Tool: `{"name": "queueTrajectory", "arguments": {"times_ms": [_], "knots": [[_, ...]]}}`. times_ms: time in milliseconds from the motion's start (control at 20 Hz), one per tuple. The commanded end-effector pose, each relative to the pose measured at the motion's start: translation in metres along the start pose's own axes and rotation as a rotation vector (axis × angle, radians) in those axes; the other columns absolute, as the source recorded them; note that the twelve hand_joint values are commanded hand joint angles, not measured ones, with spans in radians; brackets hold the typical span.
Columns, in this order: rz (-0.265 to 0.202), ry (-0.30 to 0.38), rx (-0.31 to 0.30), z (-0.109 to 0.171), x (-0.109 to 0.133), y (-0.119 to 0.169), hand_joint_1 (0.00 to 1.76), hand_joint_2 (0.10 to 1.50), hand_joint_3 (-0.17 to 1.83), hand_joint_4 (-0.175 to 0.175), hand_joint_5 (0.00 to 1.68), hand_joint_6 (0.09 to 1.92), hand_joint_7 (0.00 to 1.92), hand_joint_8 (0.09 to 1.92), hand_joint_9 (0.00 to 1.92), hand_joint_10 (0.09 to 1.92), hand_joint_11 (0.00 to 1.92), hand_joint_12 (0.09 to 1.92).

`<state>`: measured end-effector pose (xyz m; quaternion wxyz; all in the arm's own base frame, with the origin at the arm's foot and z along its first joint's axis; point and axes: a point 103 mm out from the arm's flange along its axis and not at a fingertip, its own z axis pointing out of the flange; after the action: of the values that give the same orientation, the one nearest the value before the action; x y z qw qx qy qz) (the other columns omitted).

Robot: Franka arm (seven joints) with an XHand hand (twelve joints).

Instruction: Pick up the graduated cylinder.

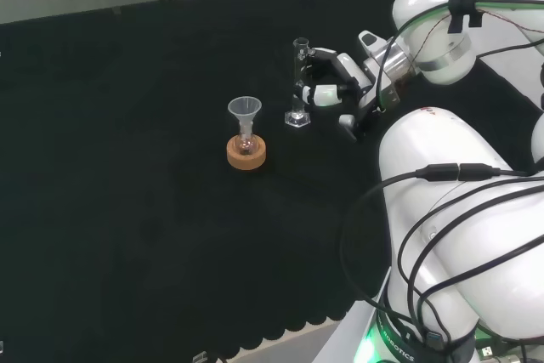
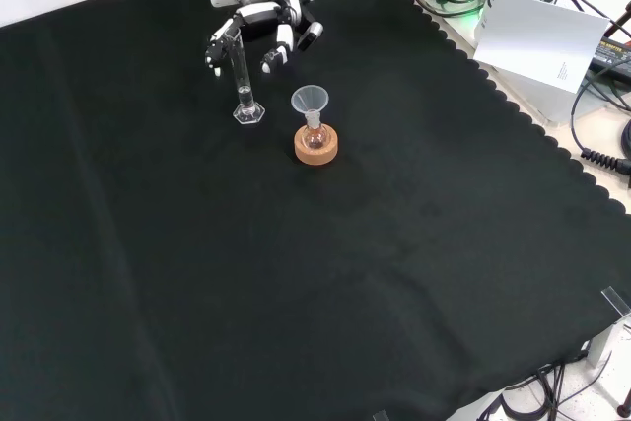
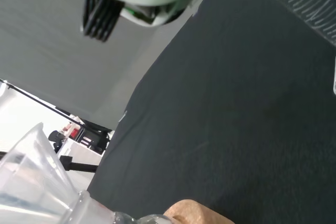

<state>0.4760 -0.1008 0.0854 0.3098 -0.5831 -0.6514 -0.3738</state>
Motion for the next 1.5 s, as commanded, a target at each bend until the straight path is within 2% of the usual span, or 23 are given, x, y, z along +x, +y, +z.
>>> {"name": "queueTrajectory", "arguments": {"times_ms": [50,350,550,650,1500], "knots": [[0.003,0.02,-0.01,0.004,-0.001,0.0,1.09,0.56,0.79,-0.046,0.65,0.11,0.42,0.65,0.61,0.57,0.32,1.31],[0.015,0.058,-0.029,0.008,-0.004,0.0,1.1,0.57,0.78,-0.044,0.67,0.16,0.45,0.64,0.64,0.56,0.34,1.3],[0.017,0.065,-0.033,0.013,-0.005,0.002,1.1,0.58,0.79,-0.043,0.58,0.44,0.49,0.62,0.7,0.51,0.39,1.29],[0.016,0.064,-0.031,0.015,-0.006,0.003,1.1,0.58,0.79,-0.042,0.56,0.51,0.5,0.62,0.71,0.51,0.4,1.28],[0.02,0.07,-0.05,0.017,-0.012,0.011,1.08,0.61,0.78,-0.04,0.57,0.66,0.57,0.63,0.78,0.5,0.49,1.25]]}}
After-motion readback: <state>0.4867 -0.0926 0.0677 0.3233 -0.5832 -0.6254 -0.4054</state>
